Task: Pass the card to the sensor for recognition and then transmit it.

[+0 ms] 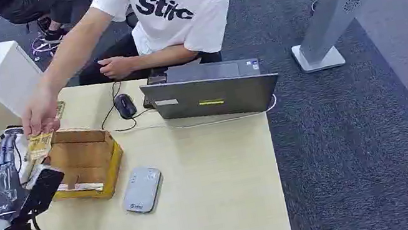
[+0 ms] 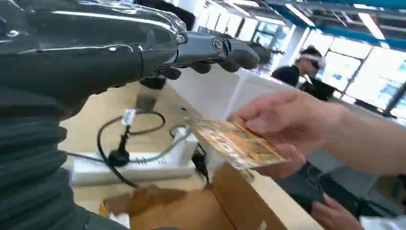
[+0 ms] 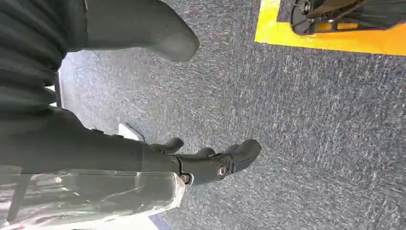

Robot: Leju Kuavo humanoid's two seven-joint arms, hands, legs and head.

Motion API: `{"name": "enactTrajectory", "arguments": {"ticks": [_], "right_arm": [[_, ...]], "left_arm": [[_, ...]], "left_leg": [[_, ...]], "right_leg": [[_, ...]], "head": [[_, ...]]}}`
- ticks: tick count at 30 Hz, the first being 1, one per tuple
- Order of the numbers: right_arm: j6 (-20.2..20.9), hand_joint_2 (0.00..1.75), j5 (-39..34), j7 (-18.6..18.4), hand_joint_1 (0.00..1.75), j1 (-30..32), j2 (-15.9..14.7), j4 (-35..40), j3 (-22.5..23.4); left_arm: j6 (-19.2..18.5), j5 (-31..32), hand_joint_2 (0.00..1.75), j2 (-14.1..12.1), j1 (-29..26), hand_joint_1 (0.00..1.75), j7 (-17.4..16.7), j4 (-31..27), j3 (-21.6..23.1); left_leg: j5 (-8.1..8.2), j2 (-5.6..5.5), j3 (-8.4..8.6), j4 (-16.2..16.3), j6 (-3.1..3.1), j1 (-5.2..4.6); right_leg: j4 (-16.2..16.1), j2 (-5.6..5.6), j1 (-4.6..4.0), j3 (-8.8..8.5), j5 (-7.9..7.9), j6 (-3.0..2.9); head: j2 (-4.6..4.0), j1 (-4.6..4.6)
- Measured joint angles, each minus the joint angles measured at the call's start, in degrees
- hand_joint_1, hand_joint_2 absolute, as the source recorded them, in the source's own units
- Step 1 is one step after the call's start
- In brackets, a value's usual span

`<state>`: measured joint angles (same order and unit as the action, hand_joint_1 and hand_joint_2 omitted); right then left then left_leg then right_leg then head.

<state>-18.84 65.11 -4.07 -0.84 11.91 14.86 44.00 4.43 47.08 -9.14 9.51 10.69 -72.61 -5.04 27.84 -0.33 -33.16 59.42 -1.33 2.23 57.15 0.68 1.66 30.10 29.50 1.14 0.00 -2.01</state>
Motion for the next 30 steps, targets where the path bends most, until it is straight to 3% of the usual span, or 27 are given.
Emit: {"name": "enactTrajectory", "arguments": {"ticks": [8, 9, 10, 11, 12, 30], "right_arm": [[0.2, 1.75, 2.0, 0.0, 0.0, -0.1, 0.0, 0.0, 1.1], [0.2, 1.75, 2.1, 0.1, 0.0, -0.1, 0.0, 0.0, 1.2], [0.2, 1.75, 2.1, 0.1, 0.0, -0.1, 0.0, 0.0, 1.2], [0.2, 1.75, 2.2, 0.2, 0.0, -0.1, 0.0, 0.0, 1.3], [0.2, 1.75, 2.3, 0.3, 0.0, -0.1, 0.0, 0.0, 1.4], [0.0, 1.75, 3.3, 0.2, 0.0, -0.1, 0.0, -0.3, 1.5]], "left_arm": [[-4.1, -4.0, 1.75, 0.0, 0.3, 0.0, -0.9, 1.5, 6.9], [-4.2, -4.0, 1.75, 0.0, 0.3, 0.24, -0.9, 1.5, 7.5], [-4.3, -4.0, 1.75, 0.0, 0.3, 1.36, -0.9, 1.6, 8.0], [-4.3, -4.0, 1.75, 0.0, 0.3, 1.48, -0.9, 1.6, 8.4], [-4.3, -4.0, 1.75, 0.0, 0.3, 1.75, -0.9, 1.7, 8.9], [-3.9, -5.1, 1.75, -0.1, -0.9, 1.75, 0.1, 1.8, 10.6]], "left_leg": [[0.0, 0.02, -0.01, 0.0, 0.0, 0.0], [0.0, 0.02, -0.02, 0.0, 0.0, 0.0], [0.0, 0.02, -0.02, 0.0, 0.0, 0.0], [0.0, 0.02, -0.02, 0.0, 0.0, 0.0], [0.0, 0.02, -0.02, 0.0, 0.0, 0.0], [0.0, 0.01, -0.04, 0.0, 0.0, 0.0]], "right_leg": [[0.0, 0.02, 0.0, 0.02, 0.0, 0.0], [0.0, 0.02, 0.0, 0.02, 0.0, 0.0], [0.0, 0.02, 0.0, 0.02, 0.0, 0.0], [0.0, 0.02, 0.0, 0.02, 0.0, 0.0], [0.0, 0.02, 0.0, 0.02, 0.0, 0.0], [0.0, 0.01, 0.0, 0.01, 0.0, 0.0]], "head": [[0.0, 0.0], [0.0, 0.0], [0.0, 0.0], [0.0, 0.0], [0.0, 0.0], [0.0, 0.0]]}}
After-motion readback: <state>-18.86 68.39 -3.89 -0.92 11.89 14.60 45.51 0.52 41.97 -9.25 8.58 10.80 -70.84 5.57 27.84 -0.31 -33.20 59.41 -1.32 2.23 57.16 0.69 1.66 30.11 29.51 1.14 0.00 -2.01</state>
